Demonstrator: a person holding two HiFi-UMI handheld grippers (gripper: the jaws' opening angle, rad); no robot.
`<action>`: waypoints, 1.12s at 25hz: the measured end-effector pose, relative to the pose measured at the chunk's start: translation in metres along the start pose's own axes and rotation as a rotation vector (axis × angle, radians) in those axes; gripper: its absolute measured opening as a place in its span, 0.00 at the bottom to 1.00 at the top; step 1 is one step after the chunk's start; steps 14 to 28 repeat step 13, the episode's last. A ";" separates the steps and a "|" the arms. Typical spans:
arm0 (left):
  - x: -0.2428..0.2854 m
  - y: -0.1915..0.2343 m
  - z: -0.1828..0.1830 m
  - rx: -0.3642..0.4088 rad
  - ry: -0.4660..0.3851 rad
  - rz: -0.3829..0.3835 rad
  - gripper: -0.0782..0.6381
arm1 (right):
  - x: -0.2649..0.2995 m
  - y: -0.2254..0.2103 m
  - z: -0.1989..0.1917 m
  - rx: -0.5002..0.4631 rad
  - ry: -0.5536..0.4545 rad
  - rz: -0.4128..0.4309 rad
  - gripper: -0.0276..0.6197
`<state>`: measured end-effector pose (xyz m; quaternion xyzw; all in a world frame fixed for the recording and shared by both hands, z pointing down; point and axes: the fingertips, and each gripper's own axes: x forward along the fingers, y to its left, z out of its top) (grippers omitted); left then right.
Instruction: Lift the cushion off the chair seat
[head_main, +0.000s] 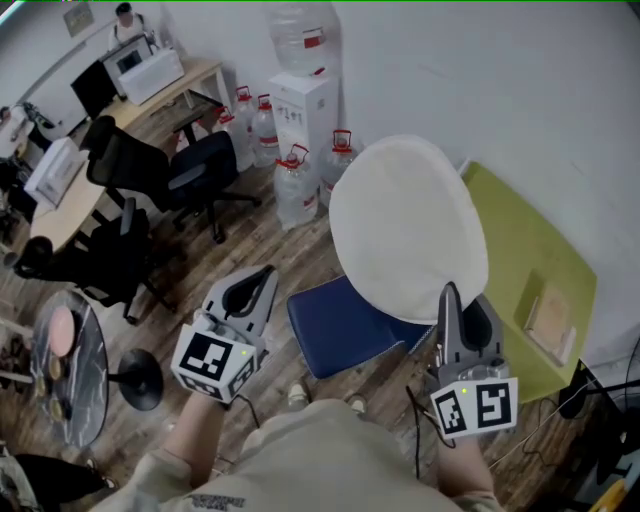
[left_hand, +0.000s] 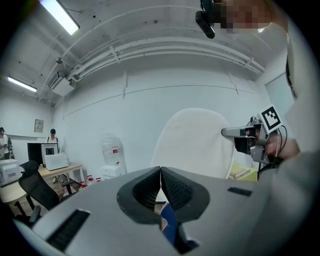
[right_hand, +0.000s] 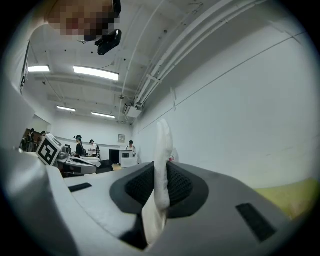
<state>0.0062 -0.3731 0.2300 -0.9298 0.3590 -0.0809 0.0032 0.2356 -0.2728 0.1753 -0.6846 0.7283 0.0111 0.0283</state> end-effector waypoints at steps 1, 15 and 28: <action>0.000 -0.001 -0.001 -0.001 0.003 0.001 0.14 | 0.000 0.000 -0.001 -0.001 0.003 0.005 0.14; -0.001 0.000 -0.006 0.010 0.018 0.023 0.14 | 0.006 0.002 -0.006 -0.007 0.026 0.050 0.14; -0.001 0.000 -0.006 0.010 0.018 0.023 0.14 | 0.006 0.002 -0.006 -0.007 0.026 0.050 0.14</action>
